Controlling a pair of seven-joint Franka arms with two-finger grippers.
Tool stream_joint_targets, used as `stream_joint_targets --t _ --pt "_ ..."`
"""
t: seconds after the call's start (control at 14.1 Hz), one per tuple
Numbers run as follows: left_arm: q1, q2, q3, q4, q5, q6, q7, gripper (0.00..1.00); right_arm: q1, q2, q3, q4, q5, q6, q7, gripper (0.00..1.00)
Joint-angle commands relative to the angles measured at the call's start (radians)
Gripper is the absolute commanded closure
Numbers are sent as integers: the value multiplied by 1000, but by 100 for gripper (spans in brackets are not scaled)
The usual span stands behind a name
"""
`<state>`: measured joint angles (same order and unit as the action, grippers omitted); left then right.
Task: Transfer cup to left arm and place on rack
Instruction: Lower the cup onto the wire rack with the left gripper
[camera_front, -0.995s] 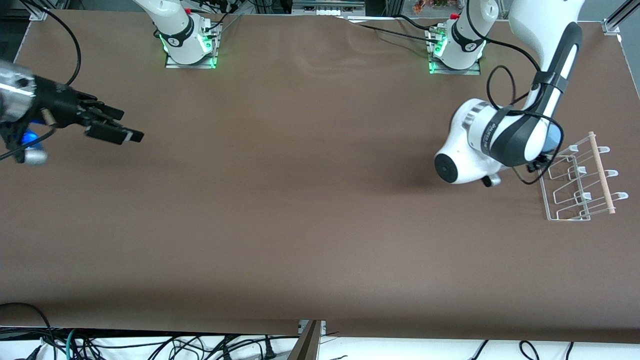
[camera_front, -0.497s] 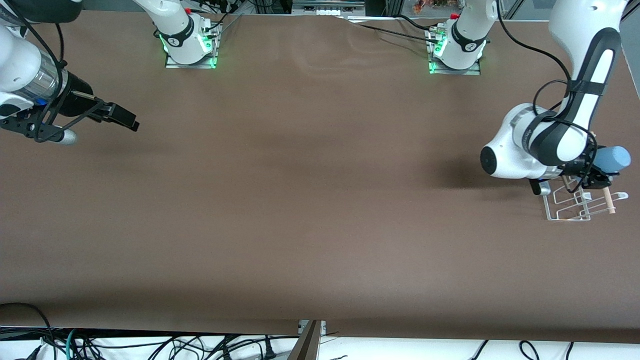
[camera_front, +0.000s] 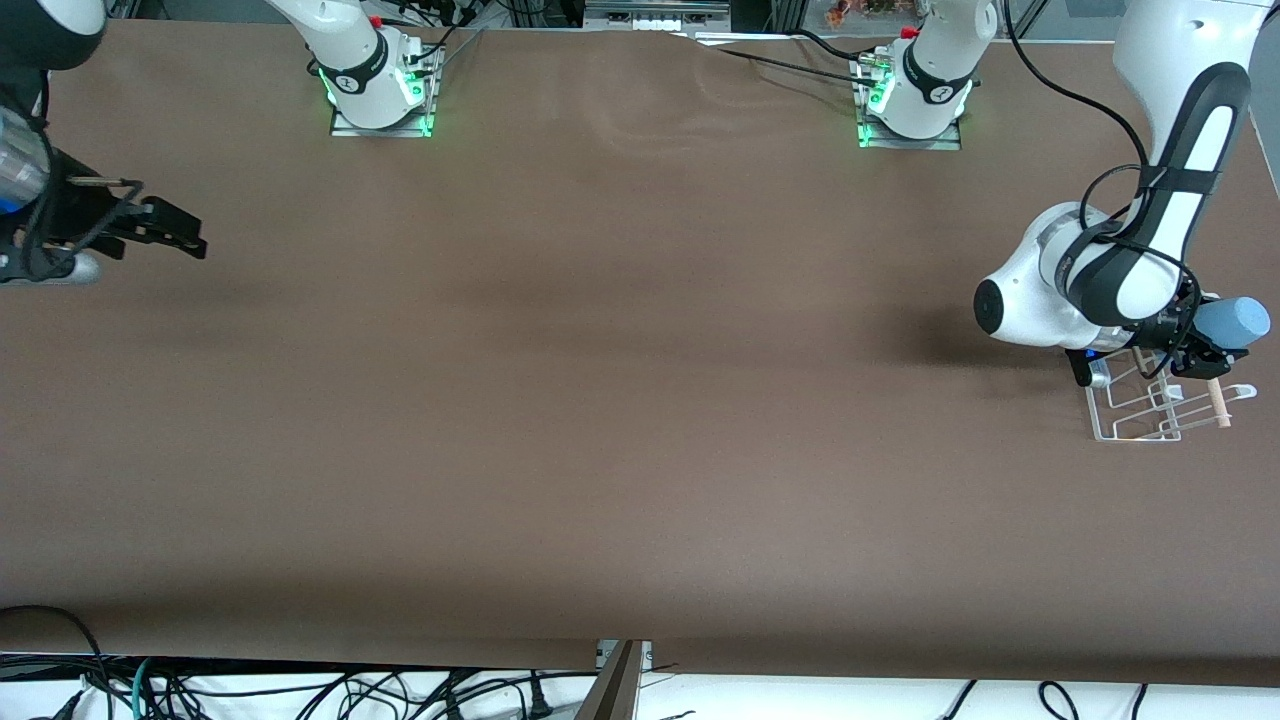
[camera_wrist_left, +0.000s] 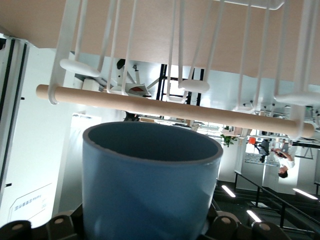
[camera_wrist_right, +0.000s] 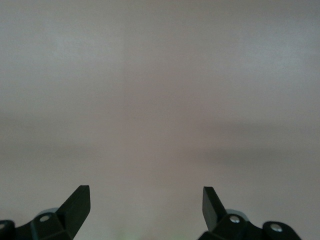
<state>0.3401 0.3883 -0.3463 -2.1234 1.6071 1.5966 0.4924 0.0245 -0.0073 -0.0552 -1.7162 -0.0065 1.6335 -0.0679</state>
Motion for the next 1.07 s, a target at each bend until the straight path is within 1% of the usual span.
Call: stream_joint_targets --t 0.0,0.21,0.36,0.43,0.5,0.57,0.64,0.85,0.99 --pt "43 -3 -8 -39 54 39 -69 84 35 -17 -26 10 -7 -15 -29 1" --pt "43 17 -8 -63 54 37 -149 83 32 -13 -26 12 -6 -8 -29 1" --pt "43 26 -8 -63 54 36 -156 82 31 -7 -26 12 -10 -4 -29 1" --pt "42 27 -10 -61 54 37 -156 80 31 -2 -26 12 -10 -4 -27 1" --pt "40 29 -10 -61 54 36 -156 77 32 -2 -25 18 -4 -7 -27 1" --pt "31 37 -8 -61 54 26 -152 11 32 1 -23 23 -4 -11 -29 1" --pt "28 40 -10 -58 54 22 -150 0 34 1 -23 23 -4 -12 -29 1" --pt "26 35 -13 -49 48 20 -141 0 38 4 -12 43 -1 -14 -26 1" --pt "28 15 -16 -27 27 20 -140 0 43 27 -8 72 -7 -12 -33 1"
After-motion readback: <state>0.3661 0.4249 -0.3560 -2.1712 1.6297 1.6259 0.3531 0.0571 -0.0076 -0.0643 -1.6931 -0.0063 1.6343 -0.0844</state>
